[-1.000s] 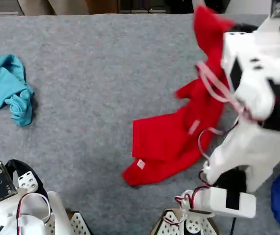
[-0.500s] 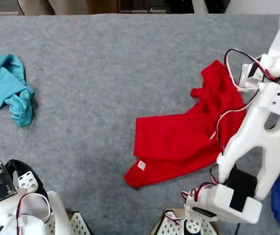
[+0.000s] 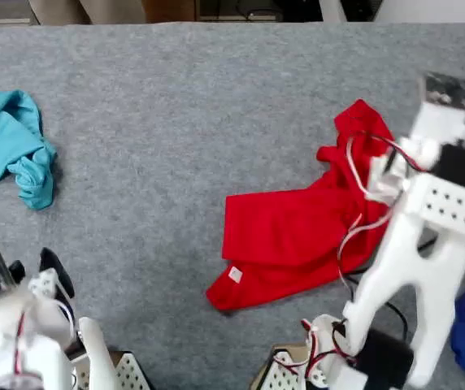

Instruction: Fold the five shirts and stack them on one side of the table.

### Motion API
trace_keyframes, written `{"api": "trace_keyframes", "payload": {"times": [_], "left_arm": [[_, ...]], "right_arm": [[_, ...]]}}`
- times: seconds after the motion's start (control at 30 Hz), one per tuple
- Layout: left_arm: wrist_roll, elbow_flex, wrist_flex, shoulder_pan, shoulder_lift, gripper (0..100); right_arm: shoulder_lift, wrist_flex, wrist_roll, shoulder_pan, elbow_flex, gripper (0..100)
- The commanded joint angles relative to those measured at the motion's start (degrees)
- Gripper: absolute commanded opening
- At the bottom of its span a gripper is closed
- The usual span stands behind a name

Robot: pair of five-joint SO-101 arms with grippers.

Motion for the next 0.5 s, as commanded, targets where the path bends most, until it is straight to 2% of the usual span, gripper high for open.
{"api": "trace_keyframes", "payload": {"times": [0.0, 0.07, 0.13, 0.3, 0.4, 0.47], "left_arm": [[3.8, -12.0, -0.4, 0.7, 16.5, 15], [7.0, -19.5, 1.1, 5.3, 25.3, 15], [11.2, -25.5, 1.3, 13.7, 32.7, 15], [22.3, -32.8, 1.3, 41.7, 45.3, 15], [22.9, -33.3, 1.2, 54.2, 54.2, 15], [21.5, -34.3, 1.2, 56.6, 60.3, 15]], "right_arm": [[-5.1, -4.2, 4.5, 10.0, 3.9, 46.1], [-5.3, -5.2, 6.4, 15.3, 5.5, 46.1], [-4.7, -5.6, 7.2, 20.1, 6.6, 46.1], [-0.3, -9.0, 7.1, 31.4, 6.8, 46.1], [4.8, -13.1, 7.2, 37.3, 6.7, 46.1], [9.0, -16.3, 8.5, 40.6, 6.6, 46.1]]}}
